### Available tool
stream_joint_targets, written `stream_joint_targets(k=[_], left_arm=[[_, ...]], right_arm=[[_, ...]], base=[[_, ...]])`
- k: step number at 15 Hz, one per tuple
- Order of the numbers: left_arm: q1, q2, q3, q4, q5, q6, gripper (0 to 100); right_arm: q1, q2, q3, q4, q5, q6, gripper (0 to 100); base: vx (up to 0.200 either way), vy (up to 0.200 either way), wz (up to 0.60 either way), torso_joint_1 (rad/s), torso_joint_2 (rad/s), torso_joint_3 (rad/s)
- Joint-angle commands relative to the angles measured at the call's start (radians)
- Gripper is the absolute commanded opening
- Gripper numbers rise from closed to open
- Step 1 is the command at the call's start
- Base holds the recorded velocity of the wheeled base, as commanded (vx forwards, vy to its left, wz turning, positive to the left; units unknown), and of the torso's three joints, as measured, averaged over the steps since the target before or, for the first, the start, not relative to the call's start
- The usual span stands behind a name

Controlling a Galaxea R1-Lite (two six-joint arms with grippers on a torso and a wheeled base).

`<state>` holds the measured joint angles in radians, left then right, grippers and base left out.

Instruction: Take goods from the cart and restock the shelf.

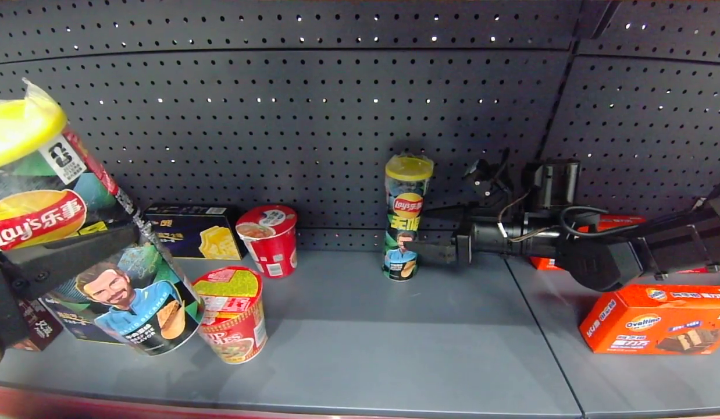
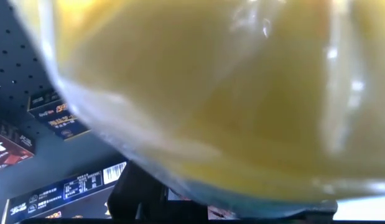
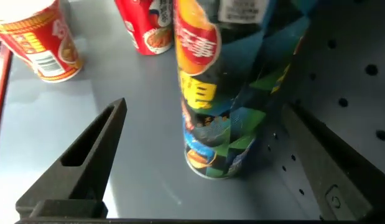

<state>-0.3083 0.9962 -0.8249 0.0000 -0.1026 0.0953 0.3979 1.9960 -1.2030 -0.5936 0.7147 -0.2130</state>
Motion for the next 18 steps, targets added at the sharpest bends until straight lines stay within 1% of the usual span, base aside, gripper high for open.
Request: stream_joint_targets(k=[1, 6, 10, 12, 18], left_arm=[[0.000, 0.001, -0.003, 0.000, 0.000, 0.000, 0], [0.000, -0.002, 0.000, 0.008, 0.006, 0.000, 0], [0.000, -0.002, 0.001, 0.008, 0.007, 0.000, 0], [0.000, -0.002, 0.001, 0.008, 0.011, 0.000, 0], [-0.002, -0.002, 0.012, 0.008, 0.021, 0.000, 0]], right_arm=[[0.002, 0.029, -0.013, 0.000, 0.008, 0.000, 100], [-0.002, 0.061, -0.038, -0.002, 0.031, 0.000, 100], [0.002, 0.109, -0.087, -0.002, 0.032, 0.000, 100], [0.006, 0.132, -0.110, -0.002, 0.051, 0.000, 100], [0.010, 0.184, -0.138, -0.017, 0.055, 0.001, 100]], base=[[0.000, 0.000, 0.00, 0.000, 0.00, 0.000], [0.000, 0.000, 0.00, 0.000, 0.00, 0.000], [0.000, 0.000, 0.00, 0.000, 0.00, 0.000], [0.000, 0.000, 0.00, 0.000, 0.00, 0.000], [0.000, 0.000, 0.00, 0.000, 0.00, 0.000]])
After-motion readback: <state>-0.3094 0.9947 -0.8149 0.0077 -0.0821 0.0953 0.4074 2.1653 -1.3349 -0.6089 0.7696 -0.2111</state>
